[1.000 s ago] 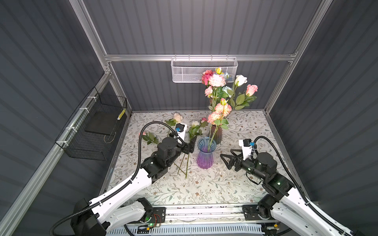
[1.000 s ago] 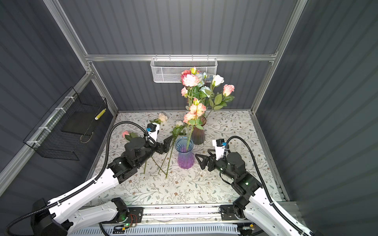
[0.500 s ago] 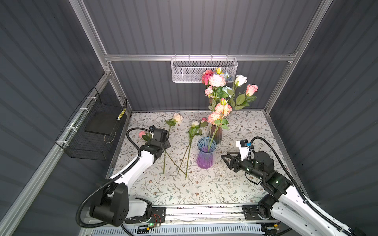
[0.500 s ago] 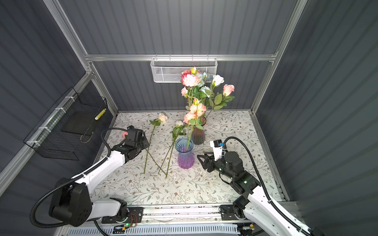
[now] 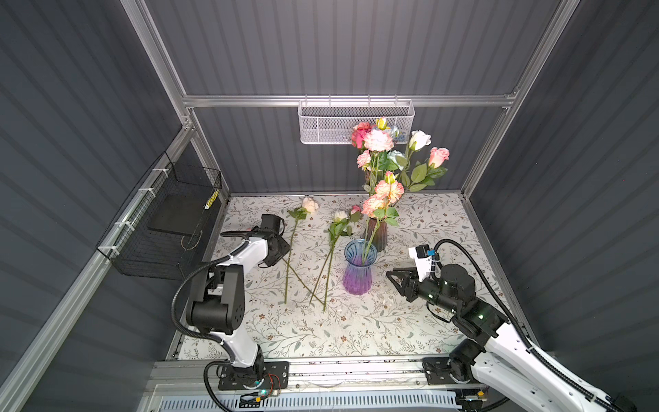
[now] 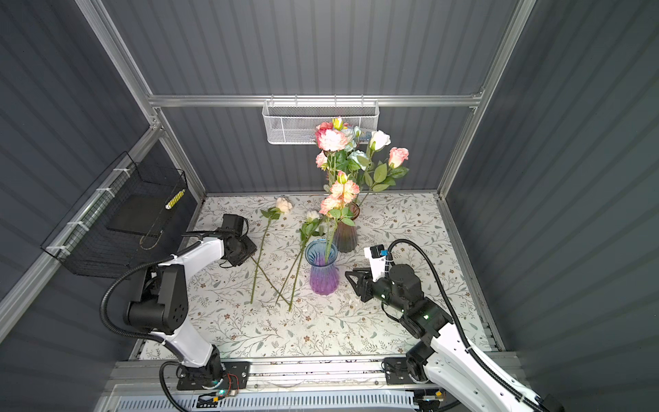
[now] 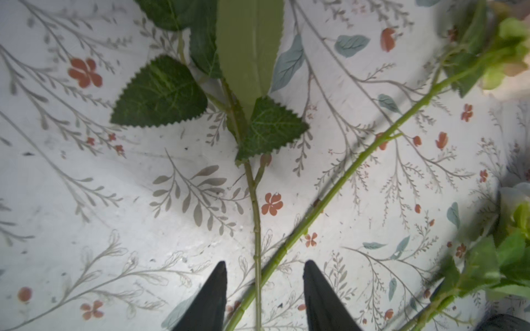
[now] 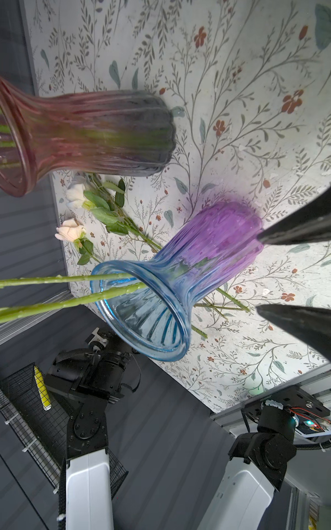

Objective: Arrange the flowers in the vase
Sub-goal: 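Lower the left gripper onto a pink rose stem on the table and close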

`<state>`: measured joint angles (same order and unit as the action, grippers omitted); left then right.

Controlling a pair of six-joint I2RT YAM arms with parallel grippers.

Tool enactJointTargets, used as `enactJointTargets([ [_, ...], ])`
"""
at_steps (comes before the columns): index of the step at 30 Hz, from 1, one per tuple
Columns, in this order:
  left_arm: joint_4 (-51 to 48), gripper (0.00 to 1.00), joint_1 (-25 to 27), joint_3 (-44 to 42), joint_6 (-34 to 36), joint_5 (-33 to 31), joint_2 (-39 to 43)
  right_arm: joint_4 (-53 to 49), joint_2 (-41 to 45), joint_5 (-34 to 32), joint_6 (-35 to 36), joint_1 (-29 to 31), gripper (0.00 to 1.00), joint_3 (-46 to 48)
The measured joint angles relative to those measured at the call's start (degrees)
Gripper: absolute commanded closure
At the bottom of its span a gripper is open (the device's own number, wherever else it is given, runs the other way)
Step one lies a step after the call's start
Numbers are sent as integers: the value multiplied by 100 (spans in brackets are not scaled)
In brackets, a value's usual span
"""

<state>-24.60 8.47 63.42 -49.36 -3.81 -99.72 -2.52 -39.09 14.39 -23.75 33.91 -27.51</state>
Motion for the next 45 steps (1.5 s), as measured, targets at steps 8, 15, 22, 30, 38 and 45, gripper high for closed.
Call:
enactJointTargets([
  [8, -140, 66, -17, 96, -192, 81, -328, 203, -138, 85, -20, 0, 62, 155],
  [15, -127, 75, -17, 146, -236, 63, -472, 275, -164, 87, -20, 0, 61, 201],
  [22, -76, 84, -33, 146, -234, 59, -520, 280, -144, 85, -20, 0, 61, 201],
  [30, 70, 93, -81, 127, -229, 68, -531, 275, -94, 83, -20, 0, 60, 201],
  [38, 129, 96, -107, -17, -210, 94, -238, 267, 4, 85, -26, 0, 60, 201],
  [45, 125, 99, -107, -28, -59, 138, 450, 245, 50, 107, -90, 0, 60, 201],
])
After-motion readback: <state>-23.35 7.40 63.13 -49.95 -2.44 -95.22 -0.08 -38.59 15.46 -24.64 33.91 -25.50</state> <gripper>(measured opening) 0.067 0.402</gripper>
